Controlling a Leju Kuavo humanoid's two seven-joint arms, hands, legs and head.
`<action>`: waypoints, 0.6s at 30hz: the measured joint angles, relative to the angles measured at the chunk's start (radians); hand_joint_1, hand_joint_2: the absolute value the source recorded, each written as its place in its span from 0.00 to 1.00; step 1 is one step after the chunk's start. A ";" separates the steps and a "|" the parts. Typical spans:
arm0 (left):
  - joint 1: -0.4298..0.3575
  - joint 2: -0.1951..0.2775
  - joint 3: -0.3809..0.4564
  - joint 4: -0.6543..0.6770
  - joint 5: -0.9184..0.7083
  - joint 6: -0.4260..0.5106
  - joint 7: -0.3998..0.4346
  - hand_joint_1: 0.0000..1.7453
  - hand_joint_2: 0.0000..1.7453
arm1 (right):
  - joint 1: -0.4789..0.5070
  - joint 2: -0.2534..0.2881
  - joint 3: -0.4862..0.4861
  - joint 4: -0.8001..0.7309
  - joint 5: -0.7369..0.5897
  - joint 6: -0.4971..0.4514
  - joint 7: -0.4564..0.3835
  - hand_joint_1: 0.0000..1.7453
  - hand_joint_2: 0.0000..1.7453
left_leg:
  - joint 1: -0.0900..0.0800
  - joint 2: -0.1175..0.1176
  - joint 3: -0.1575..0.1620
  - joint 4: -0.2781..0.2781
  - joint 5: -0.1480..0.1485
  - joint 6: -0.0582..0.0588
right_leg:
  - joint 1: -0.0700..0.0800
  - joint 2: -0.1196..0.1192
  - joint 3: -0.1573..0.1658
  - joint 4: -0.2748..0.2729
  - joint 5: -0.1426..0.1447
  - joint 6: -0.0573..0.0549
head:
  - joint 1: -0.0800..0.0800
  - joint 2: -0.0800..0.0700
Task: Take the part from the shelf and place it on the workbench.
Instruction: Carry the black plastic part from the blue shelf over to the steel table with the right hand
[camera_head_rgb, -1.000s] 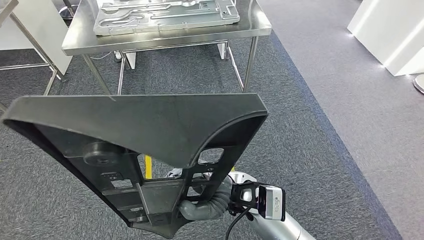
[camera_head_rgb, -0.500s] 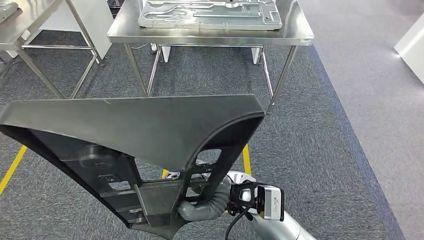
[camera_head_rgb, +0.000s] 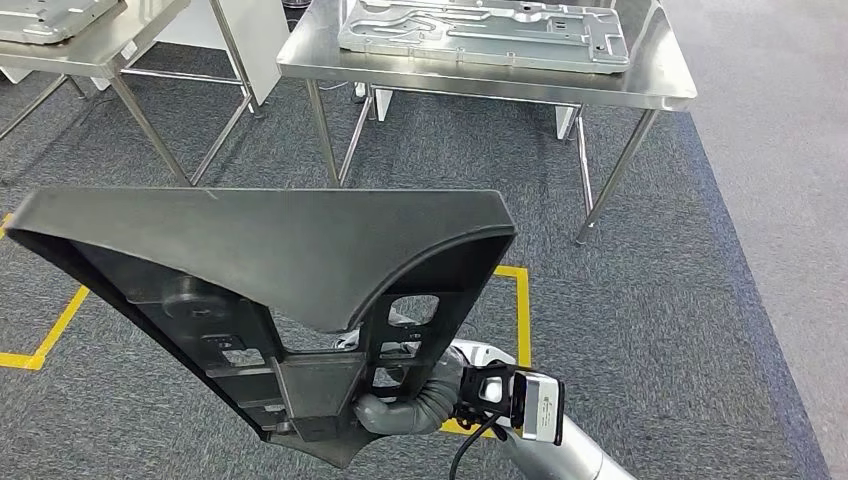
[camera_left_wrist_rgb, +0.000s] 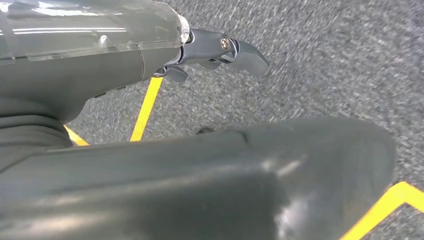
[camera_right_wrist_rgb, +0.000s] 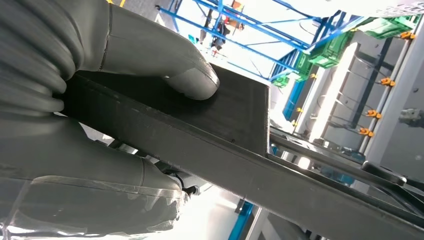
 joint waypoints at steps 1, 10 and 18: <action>0.000 0.000 0.000 0.000 0.000 -0.001 -0.002 0.00 0.00 | 0.000 0.000 -0.001 -0.001 0.000 0.002 0.000 1.00 1.00 | 0.001 0.006 0.000 0.003 -0.003 -0.006 | -0.001 -0.002 0.003 -0.005 0.002 -0.005 | 0.000 0.000; -0.002 -0.002 0.000 0.000 0.001 0.001 -0.013 0.00 0.00 | 0.001 0.000 -0.008 -0.001 -0.001 0.019 0.000 1.00 1.00 | 0.020 0.081 -0.091 0.178 -0.044 -0.039 | -0.008 -0.033 0.028 -0.012 -0.011 -0.014 | 0.000 0.000; -0.003 -0.003 0.000 0.000 0.000 0.004 -0.021 0.00 0.00 | 0.001 0.001 -0.017 -0.004 -0.004 0.020 0.000 1.00 1.00 | 0.014 0.090 -0.002 0.004 0.000 0.005 | -0.007 -0.034 0.026 0.027 -0.056 0.028 | 0.000 0.000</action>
